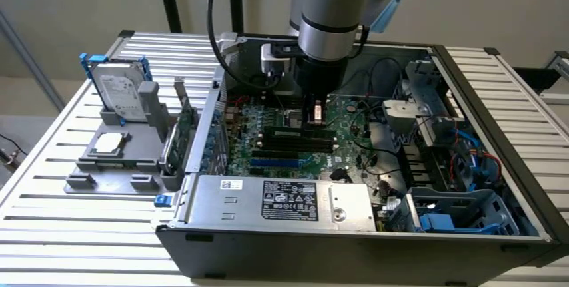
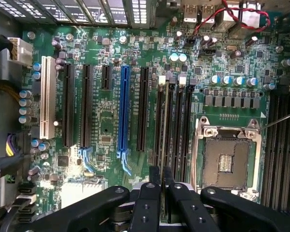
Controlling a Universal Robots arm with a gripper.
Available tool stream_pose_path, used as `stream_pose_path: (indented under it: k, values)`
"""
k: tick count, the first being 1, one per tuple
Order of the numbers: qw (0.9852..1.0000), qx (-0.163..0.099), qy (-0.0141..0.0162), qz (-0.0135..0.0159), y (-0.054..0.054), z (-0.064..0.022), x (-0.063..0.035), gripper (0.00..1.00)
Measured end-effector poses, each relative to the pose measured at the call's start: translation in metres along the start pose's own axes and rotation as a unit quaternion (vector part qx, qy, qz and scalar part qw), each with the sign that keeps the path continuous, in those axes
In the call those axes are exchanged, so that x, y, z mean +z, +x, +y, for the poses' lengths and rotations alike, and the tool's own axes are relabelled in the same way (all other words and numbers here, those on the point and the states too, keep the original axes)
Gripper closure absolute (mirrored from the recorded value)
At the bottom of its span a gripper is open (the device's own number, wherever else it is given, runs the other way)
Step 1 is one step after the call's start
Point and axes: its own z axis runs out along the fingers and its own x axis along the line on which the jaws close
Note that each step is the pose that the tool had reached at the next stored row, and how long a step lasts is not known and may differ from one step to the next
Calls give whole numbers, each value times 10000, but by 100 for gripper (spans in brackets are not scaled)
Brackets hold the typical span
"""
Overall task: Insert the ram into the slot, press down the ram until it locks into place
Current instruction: 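Insert the ram into the slot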
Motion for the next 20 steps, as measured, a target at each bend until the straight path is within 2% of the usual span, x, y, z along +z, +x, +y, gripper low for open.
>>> stream_pose_path:
  k: [6, 11, 13, 20]
  values:
    - [10000, 1, 24, 47, -20, 1, 53, 87]
    - [9999, 2, 91, 83, -23, 5, 72, 87]
    - [9999, 3, 109, 94, -24, 11, 78, 87]
    - [9999, 3, 113, 110, -42, 28, 99, 87]
